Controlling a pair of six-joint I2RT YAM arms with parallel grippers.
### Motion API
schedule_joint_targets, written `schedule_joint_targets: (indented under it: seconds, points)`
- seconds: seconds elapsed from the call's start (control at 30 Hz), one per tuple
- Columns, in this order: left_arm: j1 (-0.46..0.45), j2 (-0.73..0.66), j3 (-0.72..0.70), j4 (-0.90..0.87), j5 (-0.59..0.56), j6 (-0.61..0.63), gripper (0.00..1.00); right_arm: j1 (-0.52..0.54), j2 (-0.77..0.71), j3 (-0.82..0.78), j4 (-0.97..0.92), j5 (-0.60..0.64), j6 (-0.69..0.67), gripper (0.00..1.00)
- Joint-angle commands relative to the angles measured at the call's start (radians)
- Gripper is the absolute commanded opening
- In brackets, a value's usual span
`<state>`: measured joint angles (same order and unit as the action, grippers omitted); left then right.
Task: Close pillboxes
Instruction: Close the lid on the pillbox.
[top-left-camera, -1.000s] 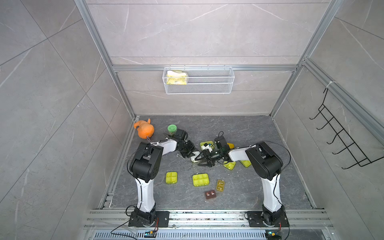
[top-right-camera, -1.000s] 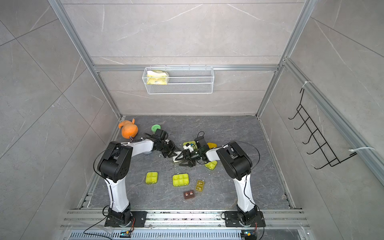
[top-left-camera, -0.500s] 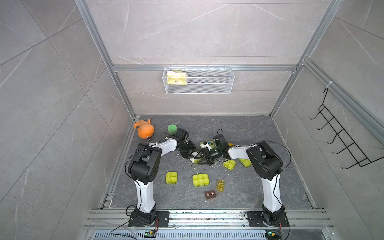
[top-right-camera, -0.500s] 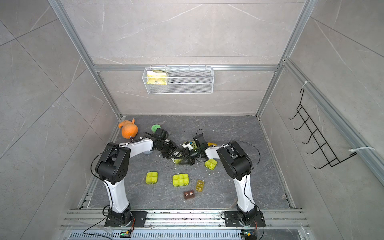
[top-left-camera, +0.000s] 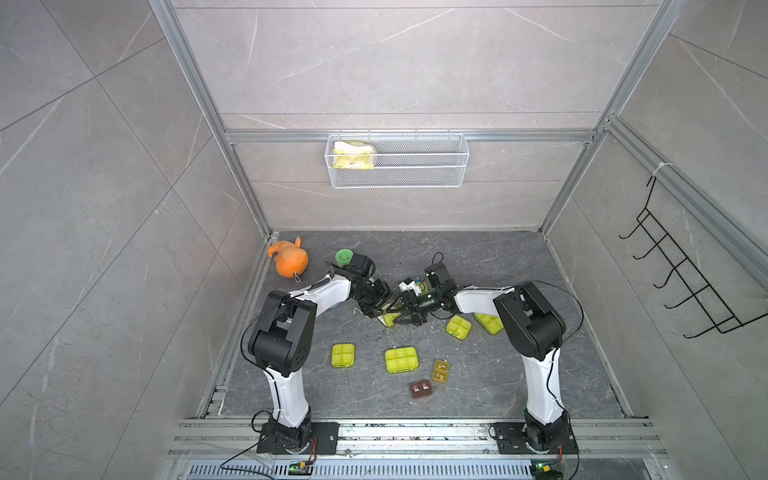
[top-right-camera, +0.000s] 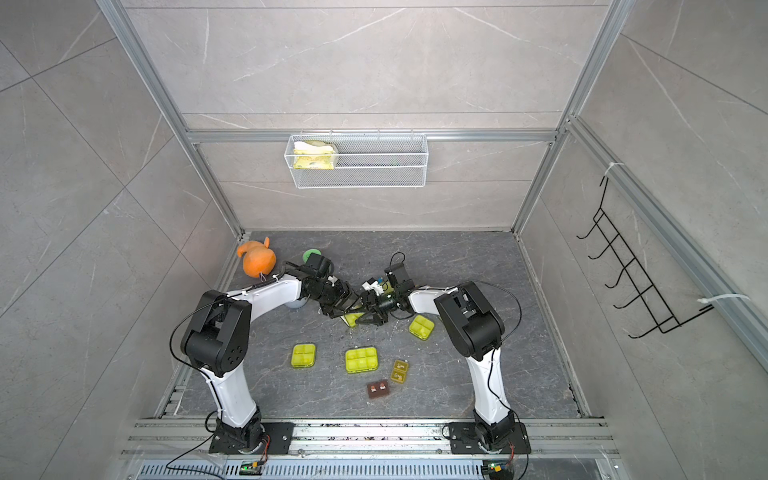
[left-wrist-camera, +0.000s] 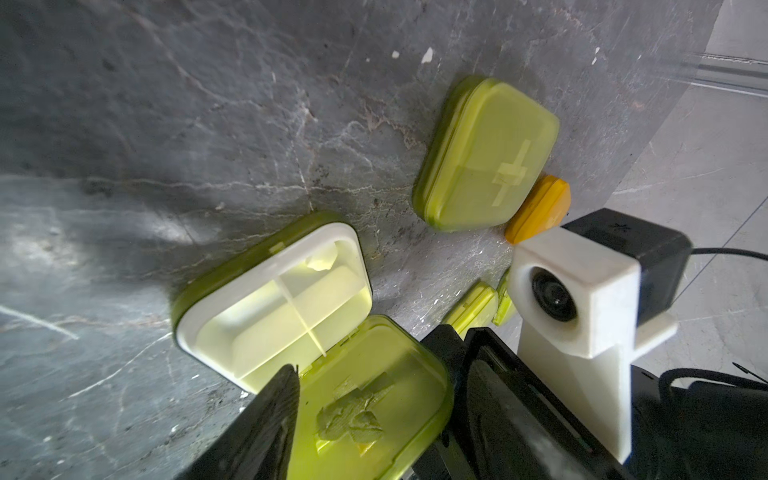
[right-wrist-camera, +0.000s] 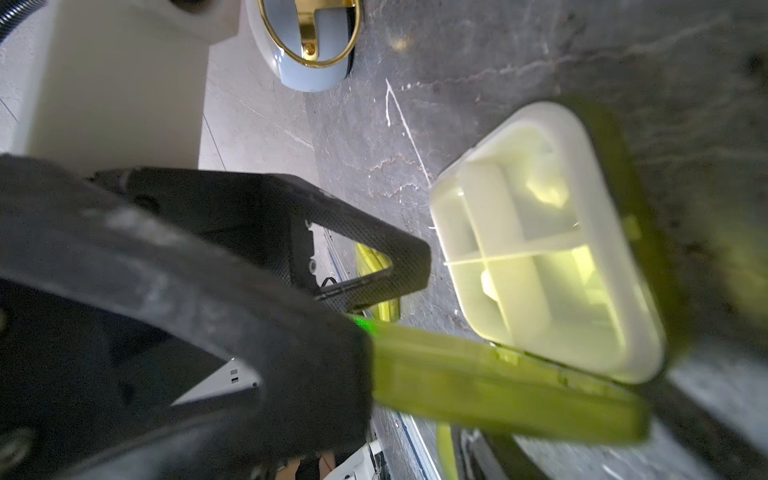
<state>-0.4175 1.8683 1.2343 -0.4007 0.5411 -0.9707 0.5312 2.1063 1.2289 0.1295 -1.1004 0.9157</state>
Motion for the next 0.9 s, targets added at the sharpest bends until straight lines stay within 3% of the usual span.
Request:
schedule_joint_targets:
  seconds: [0.0, 0.87]
  points:
    - [-0.002, -0.064, 0.034, -0.043, -0.006, 0.032, 0.68, 0.007, 0.001, 0.028, -0.037, 0.001, -0.03, 0.65]
    - [0.025, -0.144, 0.023, -0.089, -0.025, 0.064, 0.75, 0.007, 0.007, 0.094, -0.073, 0.019, -0.035, 0.68]
